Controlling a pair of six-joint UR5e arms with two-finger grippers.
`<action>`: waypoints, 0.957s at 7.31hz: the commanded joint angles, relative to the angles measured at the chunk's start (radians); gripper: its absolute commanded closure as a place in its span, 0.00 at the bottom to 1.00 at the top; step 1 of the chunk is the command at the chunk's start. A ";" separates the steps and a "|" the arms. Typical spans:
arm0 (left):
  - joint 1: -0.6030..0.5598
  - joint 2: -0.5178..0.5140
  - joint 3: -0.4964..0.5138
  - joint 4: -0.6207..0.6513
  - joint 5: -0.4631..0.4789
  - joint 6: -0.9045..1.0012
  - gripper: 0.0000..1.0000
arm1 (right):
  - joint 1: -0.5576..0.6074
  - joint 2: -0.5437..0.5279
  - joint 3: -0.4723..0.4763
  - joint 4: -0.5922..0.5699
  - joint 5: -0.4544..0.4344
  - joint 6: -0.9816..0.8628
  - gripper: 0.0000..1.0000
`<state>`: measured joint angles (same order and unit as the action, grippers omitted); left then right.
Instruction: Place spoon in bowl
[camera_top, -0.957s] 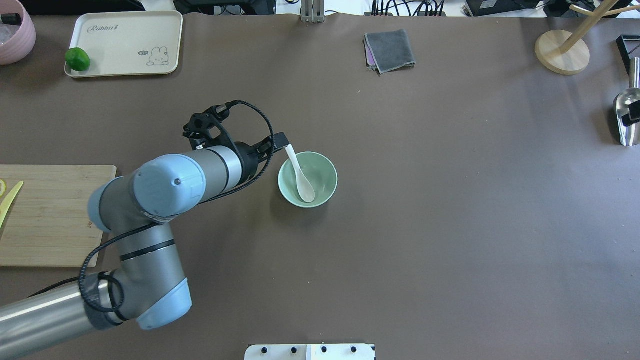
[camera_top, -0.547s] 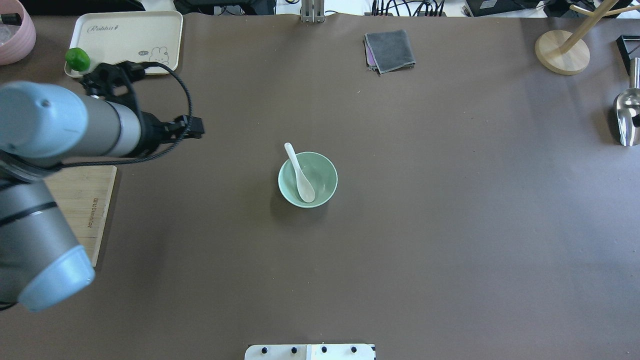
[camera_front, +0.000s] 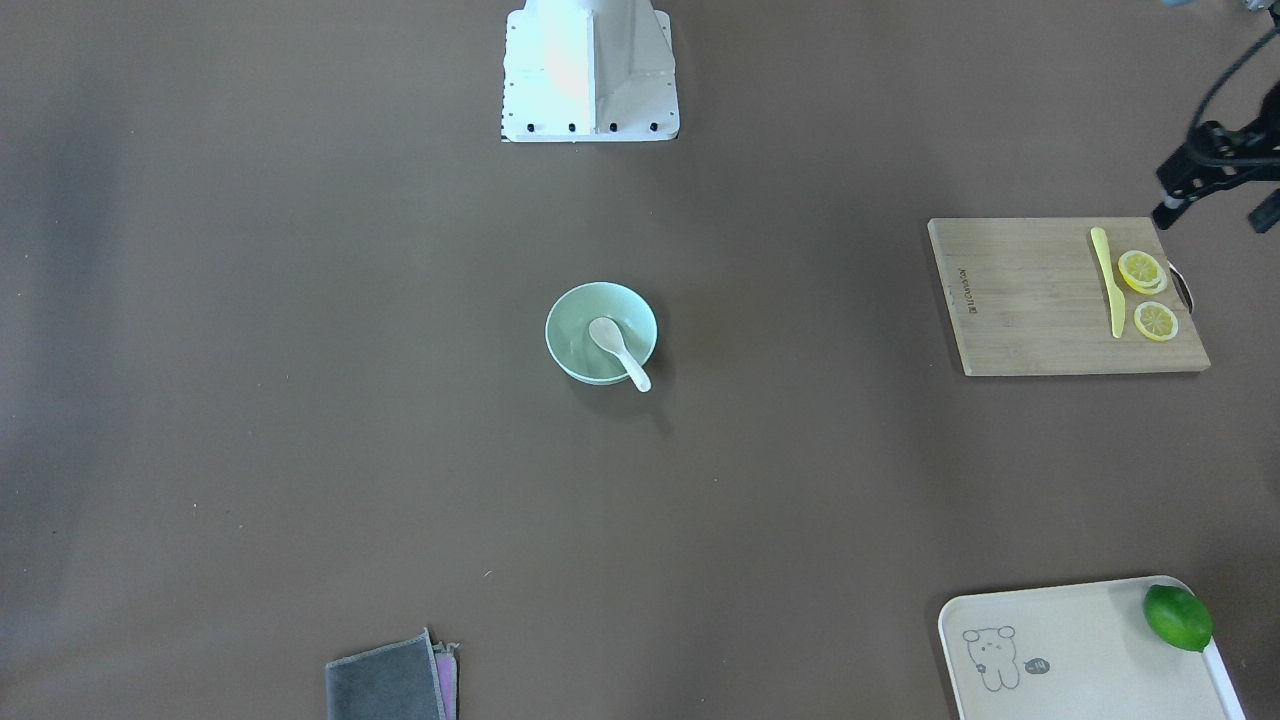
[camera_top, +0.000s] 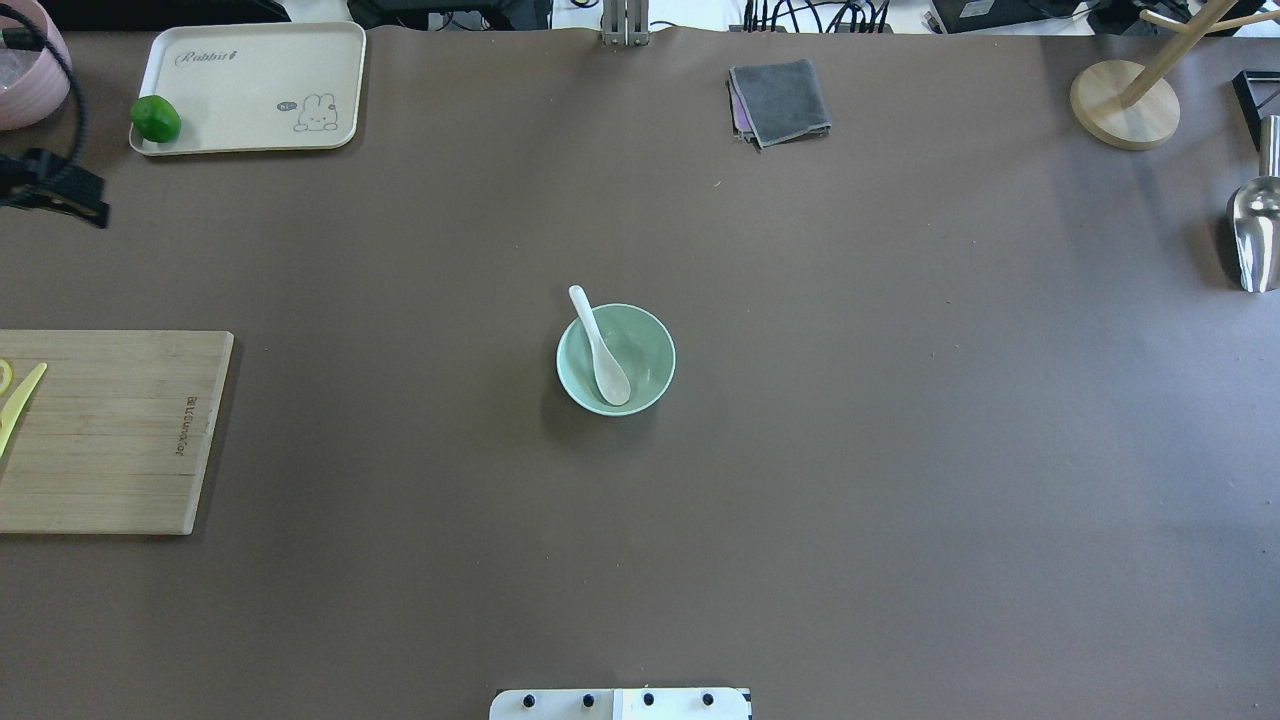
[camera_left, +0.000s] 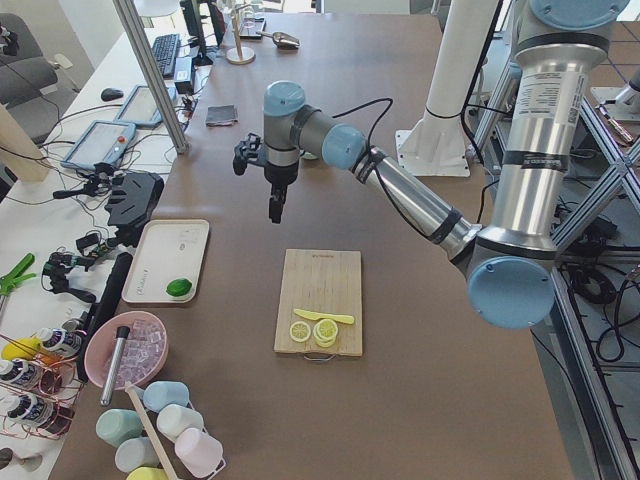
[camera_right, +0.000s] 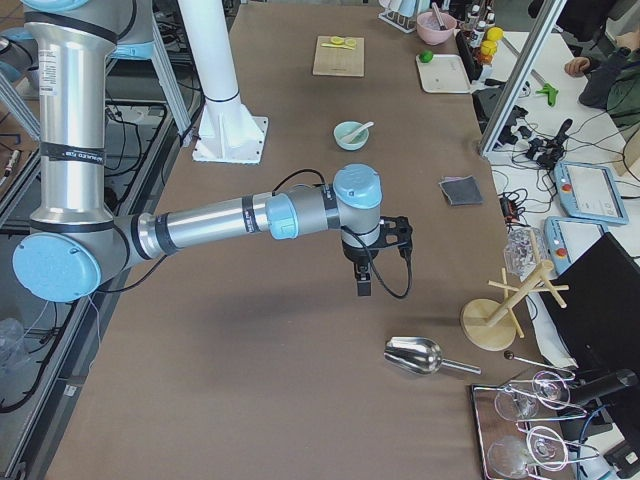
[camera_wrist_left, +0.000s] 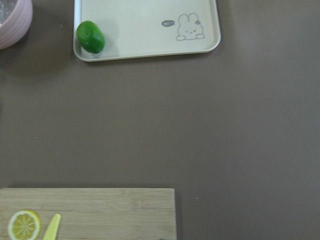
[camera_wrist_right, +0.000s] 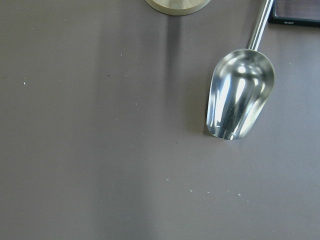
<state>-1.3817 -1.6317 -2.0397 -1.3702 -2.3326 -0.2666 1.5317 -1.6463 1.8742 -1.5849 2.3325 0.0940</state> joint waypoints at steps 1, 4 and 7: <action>-0.126 0.087 0.129 -0.004 -0.071 0.265 0.02 | 0.146 -0.004 -0.024 -0.146 0.019 -0.260 0.00; -0.138 0.134 0.144 -0.032 -0.062 0.270 0.02 | 0.183 -0.125 -0.055 -0.080 0.013 -0.297 0.00; -0.164 0.235 0.151 -0.153 -0.073 0.273 0.02 | 0.183 -0.122 -0.084 -0.080 0.045 -0.297 0.00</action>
<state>-1.5410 -1.4403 -1.8923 -1.4745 -2.4041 0.0045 1.7138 -1.7673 1.8031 -1.6651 2.3624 -0.2043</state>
